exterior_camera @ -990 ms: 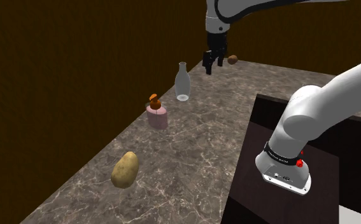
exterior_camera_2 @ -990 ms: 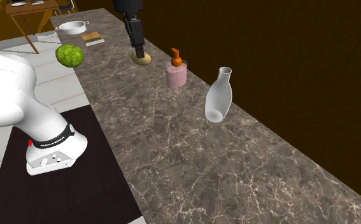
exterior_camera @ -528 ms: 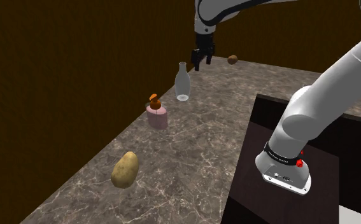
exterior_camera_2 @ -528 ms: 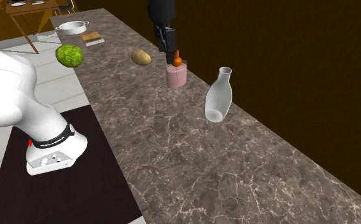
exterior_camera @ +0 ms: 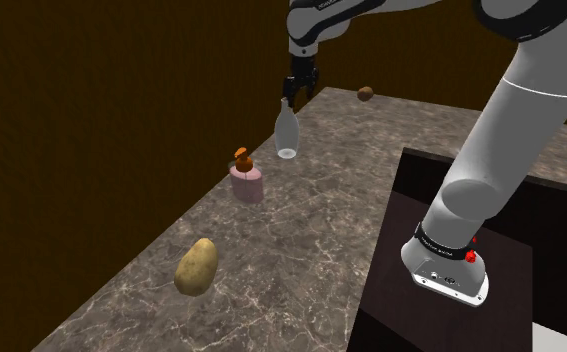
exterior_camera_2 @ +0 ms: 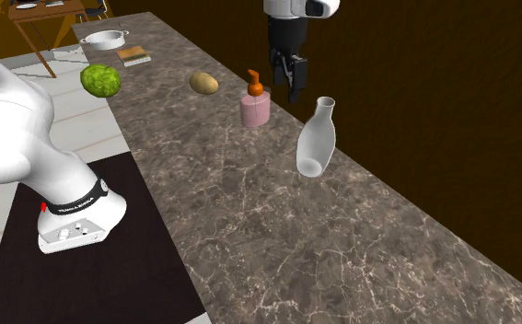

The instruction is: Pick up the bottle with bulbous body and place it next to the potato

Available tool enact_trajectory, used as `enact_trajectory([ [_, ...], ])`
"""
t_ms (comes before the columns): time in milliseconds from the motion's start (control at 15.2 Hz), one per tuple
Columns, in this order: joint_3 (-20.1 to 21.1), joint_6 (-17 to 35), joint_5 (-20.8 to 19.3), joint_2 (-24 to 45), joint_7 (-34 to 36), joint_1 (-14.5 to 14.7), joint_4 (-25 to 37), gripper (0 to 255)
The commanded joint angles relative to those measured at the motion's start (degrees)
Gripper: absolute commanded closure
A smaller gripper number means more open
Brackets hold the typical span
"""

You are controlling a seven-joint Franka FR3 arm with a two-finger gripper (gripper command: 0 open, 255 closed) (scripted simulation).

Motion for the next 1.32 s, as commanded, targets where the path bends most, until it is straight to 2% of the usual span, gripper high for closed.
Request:
enact_trajectory([
  [0,-0.66,0.51,1.11,3.95,-1.07,-0.57,3.84,0],
  [330,-1.53,0.59,4.19,14.21,-3.13,-2.2,14.85,0],
  [858,-1.38,5.74,4.61,16.21,-3.41,-2.3,11.68,0],
  [1254,-1.37,5.73,4.62,16.23,-3.41,-2.3,11.69,0],
])
